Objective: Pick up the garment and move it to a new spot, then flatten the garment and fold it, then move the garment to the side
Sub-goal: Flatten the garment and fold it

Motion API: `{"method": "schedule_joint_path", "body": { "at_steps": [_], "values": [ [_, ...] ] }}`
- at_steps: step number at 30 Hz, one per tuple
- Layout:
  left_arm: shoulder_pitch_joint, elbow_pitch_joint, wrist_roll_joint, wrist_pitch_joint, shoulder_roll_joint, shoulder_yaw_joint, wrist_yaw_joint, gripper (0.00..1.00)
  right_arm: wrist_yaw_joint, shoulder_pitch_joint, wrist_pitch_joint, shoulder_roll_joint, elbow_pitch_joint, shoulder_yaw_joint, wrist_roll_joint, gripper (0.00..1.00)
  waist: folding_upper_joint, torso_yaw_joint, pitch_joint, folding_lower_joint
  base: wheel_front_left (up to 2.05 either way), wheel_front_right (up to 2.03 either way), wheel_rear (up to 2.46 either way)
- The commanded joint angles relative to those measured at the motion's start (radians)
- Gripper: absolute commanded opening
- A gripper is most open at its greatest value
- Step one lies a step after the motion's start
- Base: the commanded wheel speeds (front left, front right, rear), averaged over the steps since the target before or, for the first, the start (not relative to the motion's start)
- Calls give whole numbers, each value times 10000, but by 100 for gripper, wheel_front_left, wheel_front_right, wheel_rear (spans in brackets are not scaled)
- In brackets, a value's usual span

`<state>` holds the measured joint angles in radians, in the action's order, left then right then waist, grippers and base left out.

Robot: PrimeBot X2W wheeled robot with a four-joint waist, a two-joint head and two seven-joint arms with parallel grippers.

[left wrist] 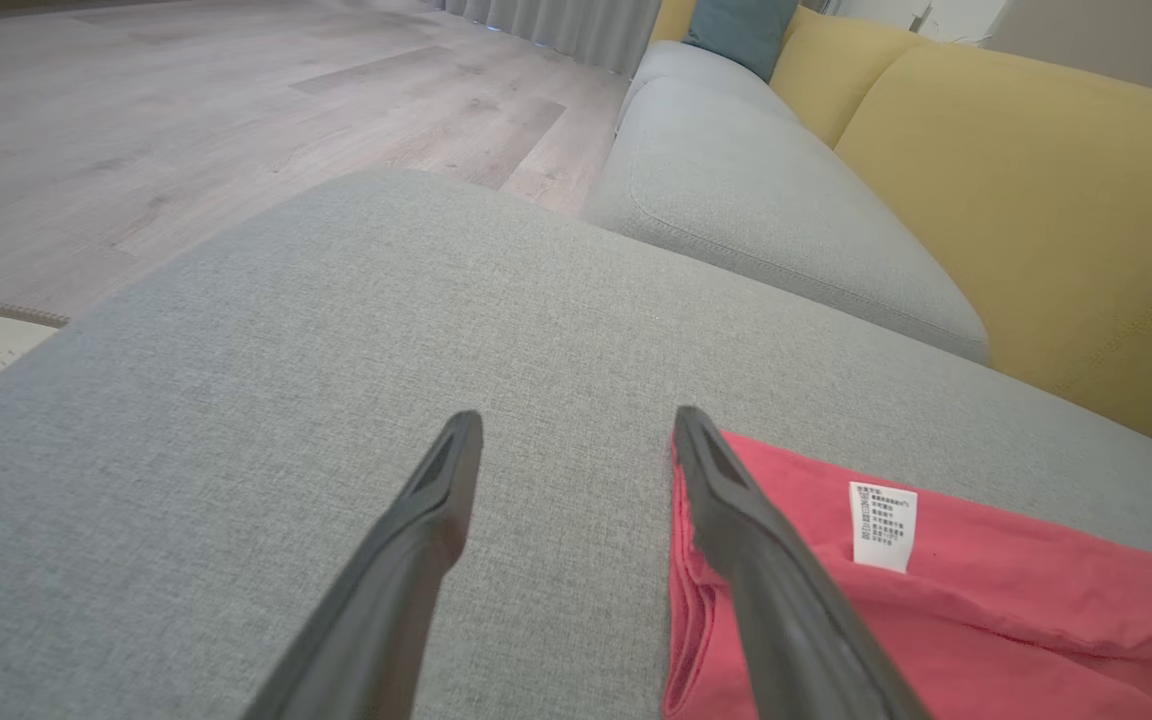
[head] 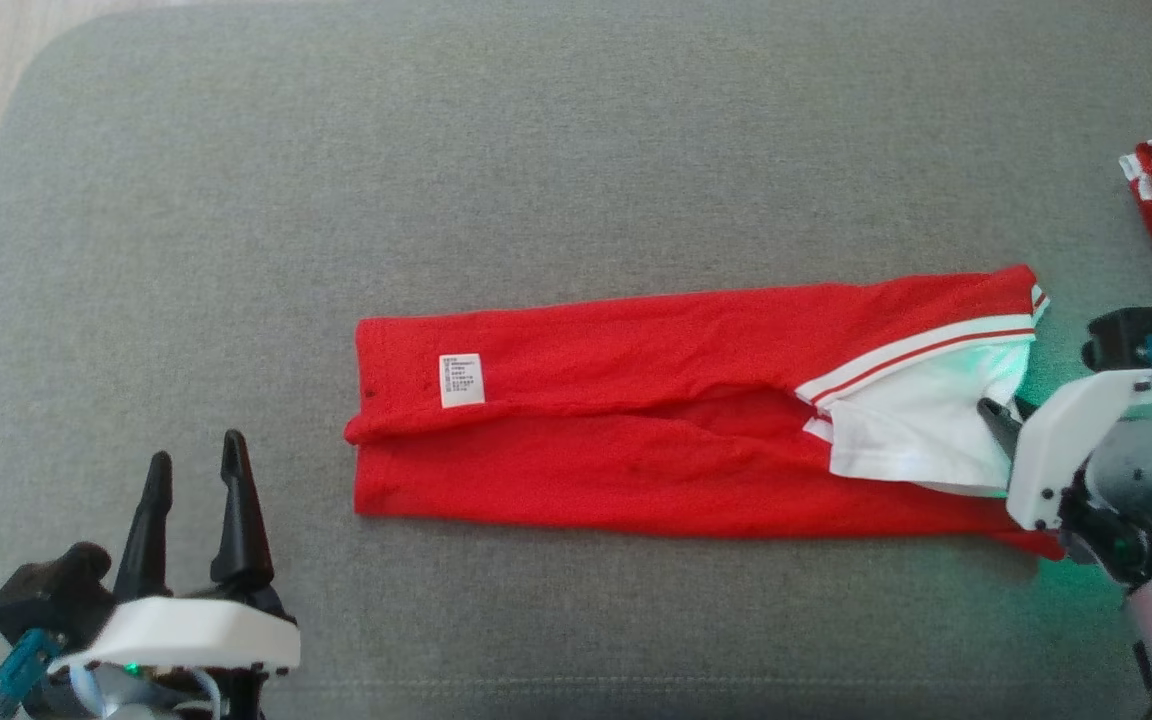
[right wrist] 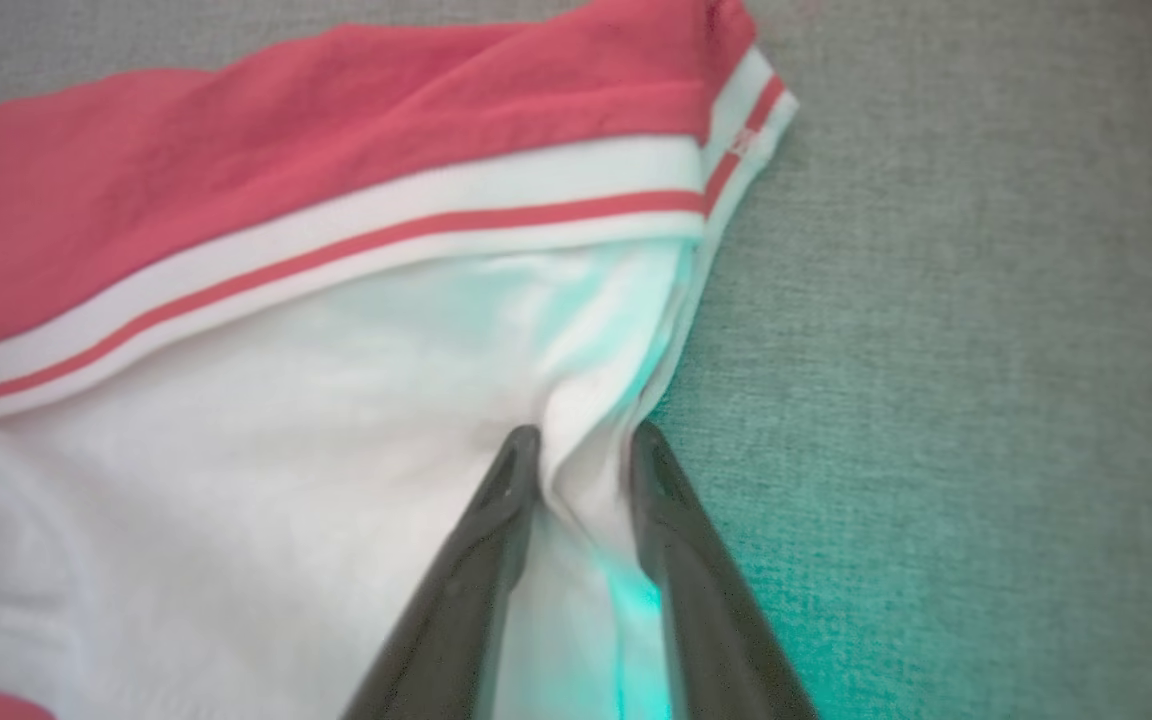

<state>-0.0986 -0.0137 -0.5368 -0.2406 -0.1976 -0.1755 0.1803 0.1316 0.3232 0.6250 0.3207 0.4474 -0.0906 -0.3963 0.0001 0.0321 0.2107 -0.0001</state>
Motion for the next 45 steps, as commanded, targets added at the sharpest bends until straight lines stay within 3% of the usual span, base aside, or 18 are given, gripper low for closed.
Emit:
{"method": "schedule_joint_path", "body": {
  "at_steps": [1,4,5,17,23,26,37,45],
  "values": [
    [413,-258,116,-132,-54,448,-39,100,-9,23,161,91,-94,-407,7,30,-1,-54,18,1,0,0,0],
    [459,-224,122,-138,-71,447,-50,100,-9,132,-2,116,-76,-640,114,4,-1,-161,55,1,0,0,0],
    [477,-209,124,-139,-76,443,-54,100,-9,185,-110,97,-61,-659,129,0,-1,-193,58,1,0,0,0],
    [511,-175,97,-125,-206,516,0,100,-9,568,-1102,557,-194,-149,34,0,-1,-857,-20,1,0,0,0],
    [564,-262,131,-94,-273,484,41,100,-9,189,-1202,1121,-1269,516,-31,0,-1,-1260,85,1,0,0,0],
    [597,-255,137,-82,-283,454,52,100,-9,-56,-1118,1041,-2060,537,-130,0,-1,-1361,96,1,0,0,0],
    [721,-165,146,-20,-309,268,8,100,-9,-654,-471,549,-5014,-1309,-746,0,-1,-1193,-105,1,0,0,0],
    [719,-94,117,-35,-250,171,-18,100,-9,-709,-282,184,-5939,-2582,-1165,0,-1,-797,-224,1,0,0,0]
  ]
}}
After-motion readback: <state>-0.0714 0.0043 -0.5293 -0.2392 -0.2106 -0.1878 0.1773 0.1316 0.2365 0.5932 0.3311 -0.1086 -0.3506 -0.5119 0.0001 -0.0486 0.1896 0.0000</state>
